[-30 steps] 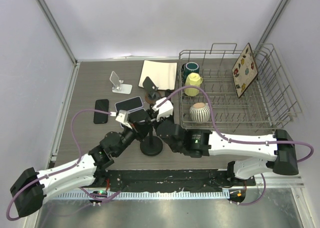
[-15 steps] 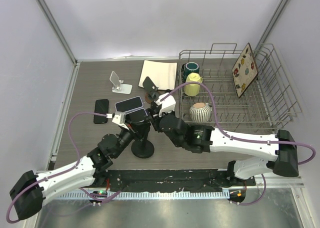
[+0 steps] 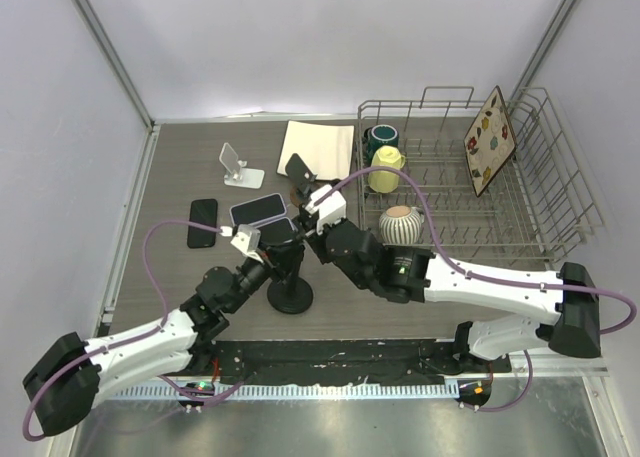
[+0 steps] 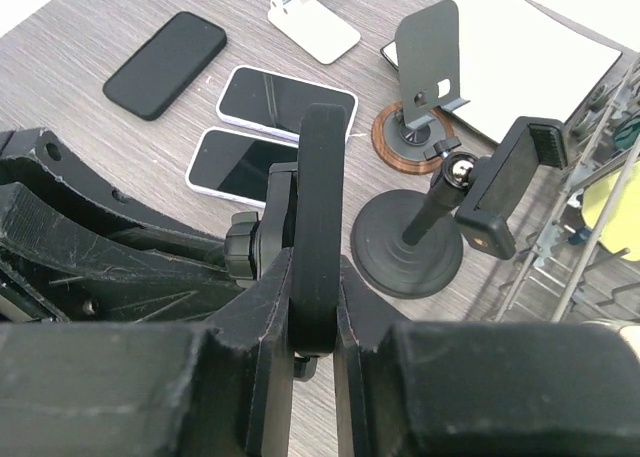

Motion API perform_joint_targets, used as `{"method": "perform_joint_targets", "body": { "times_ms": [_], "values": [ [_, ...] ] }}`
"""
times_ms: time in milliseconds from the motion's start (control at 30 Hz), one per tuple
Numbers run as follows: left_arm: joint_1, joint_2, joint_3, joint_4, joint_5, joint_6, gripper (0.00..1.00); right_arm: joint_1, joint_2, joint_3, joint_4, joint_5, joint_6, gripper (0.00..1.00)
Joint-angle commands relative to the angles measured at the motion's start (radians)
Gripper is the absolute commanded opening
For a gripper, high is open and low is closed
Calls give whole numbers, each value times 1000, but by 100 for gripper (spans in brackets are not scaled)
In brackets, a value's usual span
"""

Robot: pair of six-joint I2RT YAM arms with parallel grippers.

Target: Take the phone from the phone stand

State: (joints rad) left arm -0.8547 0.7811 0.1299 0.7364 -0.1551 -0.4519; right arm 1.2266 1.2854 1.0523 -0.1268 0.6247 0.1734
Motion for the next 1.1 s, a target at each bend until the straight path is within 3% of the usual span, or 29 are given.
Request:
{"method": "perform_joint_targets", "body": {
  "times_ms": [0, 33, 133, 367, 700, 800, 900, 933, 1000, 1033, 1067],
  "values": [
    [48, 47, -12, -25, -104, 105, 20, 7, -95, 29, 15, 101, -169, 1],
    [48, 52, -4, -23, -104, 111, 34, 10, -93, 31, 15, 95, -202, 1],
    [48, 72, 11, -22, -104, 137, 51, 28, -92, 41, 9, 73, -233, 1],
    [48, 93, 45, -40, -55, 193, 58, 33, -104, 41, 0, 9, -279, 1],
    [48, 122, 63, 32, 143, 232, 61, 36, -93, 43, -30, -101, -301, 1],
    [48, 126, 80, 34, 152, 229, 59, 37, -86, 43, -36, -114, -298, 1],
    [49, 133, 86, 37, 184, 222, 45, 39, -81, 40, -45, -131, -295, 1],
    [48, 135, 88, 37, 189, 219, 33, 39, -80, 40, -46, -135, -295, 1],
    [48, 144, 88, 38, 198, 213, 19, 40, -74, 38, -51, -135, -293, 1],
    [48, 148, 88, 38, 201, 213, 2, 40, -69, 38, -54, -131, -295, 1],
    [46, 150, 86, 38, 203, 211, 0, 40, -64, 38, -51, -123, -295, 1]
  ]
}}
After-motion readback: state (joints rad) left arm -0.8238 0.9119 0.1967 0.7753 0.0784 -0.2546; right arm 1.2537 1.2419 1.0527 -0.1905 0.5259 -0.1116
